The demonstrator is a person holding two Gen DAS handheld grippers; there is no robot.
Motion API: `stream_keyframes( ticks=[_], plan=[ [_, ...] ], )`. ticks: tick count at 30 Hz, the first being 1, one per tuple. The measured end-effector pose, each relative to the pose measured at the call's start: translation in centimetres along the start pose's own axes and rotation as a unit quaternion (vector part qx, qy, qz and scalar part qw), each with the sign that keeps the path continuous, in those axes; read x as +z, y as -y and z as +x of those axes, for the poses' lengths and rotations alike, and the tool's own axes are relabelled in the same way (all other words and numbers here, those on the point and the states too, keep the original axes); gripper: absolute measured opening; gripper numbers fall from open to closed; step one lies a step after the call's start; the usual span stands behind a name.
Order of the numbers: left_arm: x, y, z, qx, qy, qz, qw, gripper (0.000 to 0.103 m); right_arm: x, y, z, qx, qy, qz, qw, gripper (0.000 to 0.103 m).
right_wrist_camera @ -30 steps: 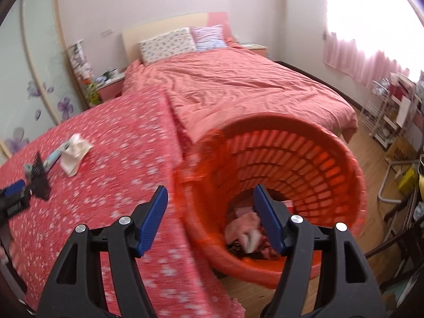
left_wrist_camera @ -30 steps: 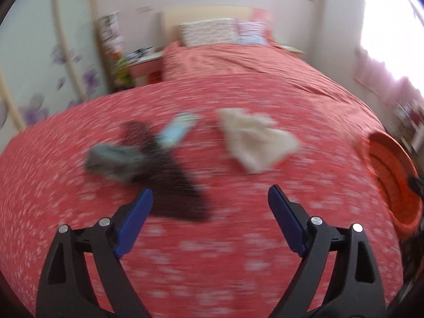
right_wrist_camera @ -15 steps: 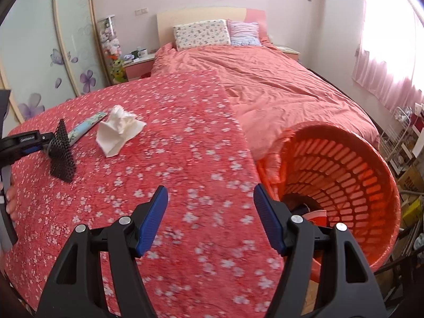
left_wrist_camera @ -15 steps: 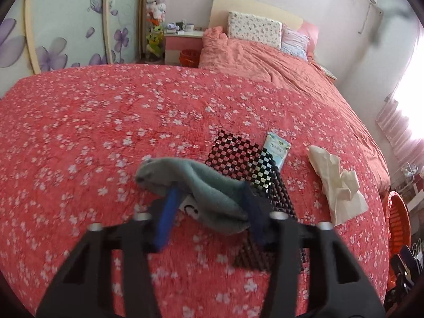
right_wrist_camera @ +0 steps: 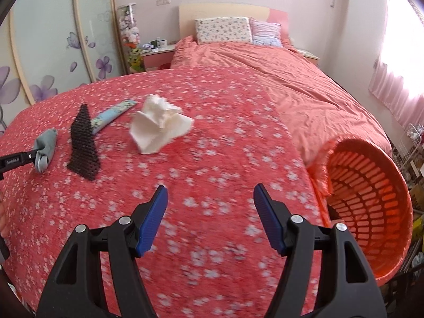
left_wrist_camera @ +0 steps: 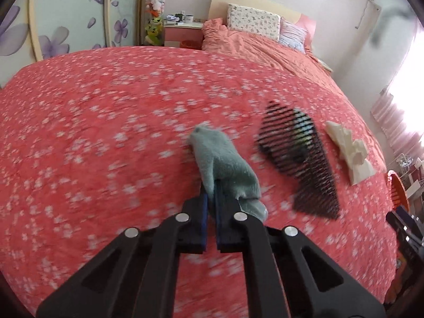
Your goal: Collect trash
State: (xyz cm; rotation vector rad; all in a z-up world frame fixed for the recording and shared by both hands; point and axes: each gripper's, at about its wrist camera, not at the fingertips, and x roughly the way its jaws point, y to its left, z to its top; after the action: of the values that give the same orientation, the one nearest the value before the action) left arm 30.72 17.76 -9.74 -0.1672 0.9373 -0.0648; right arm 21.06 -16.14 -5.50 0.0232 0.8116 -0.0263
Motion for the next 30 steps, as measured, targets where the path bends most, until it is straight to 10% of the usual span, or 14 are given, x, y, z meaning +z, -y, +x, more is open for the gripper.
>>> stream_keyframes(
  ticks=[5, 8, 12, 30],
  plan=[
    [-0.5, -1.4, -1.3, 0.005, 0.012, -0.001, 0.9999, 0.022, 1.3, -1.9, 1.0, 0.008, 0.003, -0.009, 1.000, 0.067],
    [-0.5, -1.5, -2.4, 0.004, 0.032, 0.001, 0.9995, 0.057, 2.8, -2.4, 2.1, 0.013, 0.003, 0.004, 1.000, 0.067],
    [-0.3, -0.4, -3.2, -0.005, 0.047, 0.002, 0.9989, 0.074, 4.8, -3.1, 3.9, 0.013, 0.007, 0.026, 1.000, 0.086],
    [0.0, 3.4, 1.9, 0.051, 0.006, 0.038, 0.9980, 0.085, 6.2, -5.0, 9.3, -0.014, -0.056, 0.025, 0.998, 0.071]
  ],
)
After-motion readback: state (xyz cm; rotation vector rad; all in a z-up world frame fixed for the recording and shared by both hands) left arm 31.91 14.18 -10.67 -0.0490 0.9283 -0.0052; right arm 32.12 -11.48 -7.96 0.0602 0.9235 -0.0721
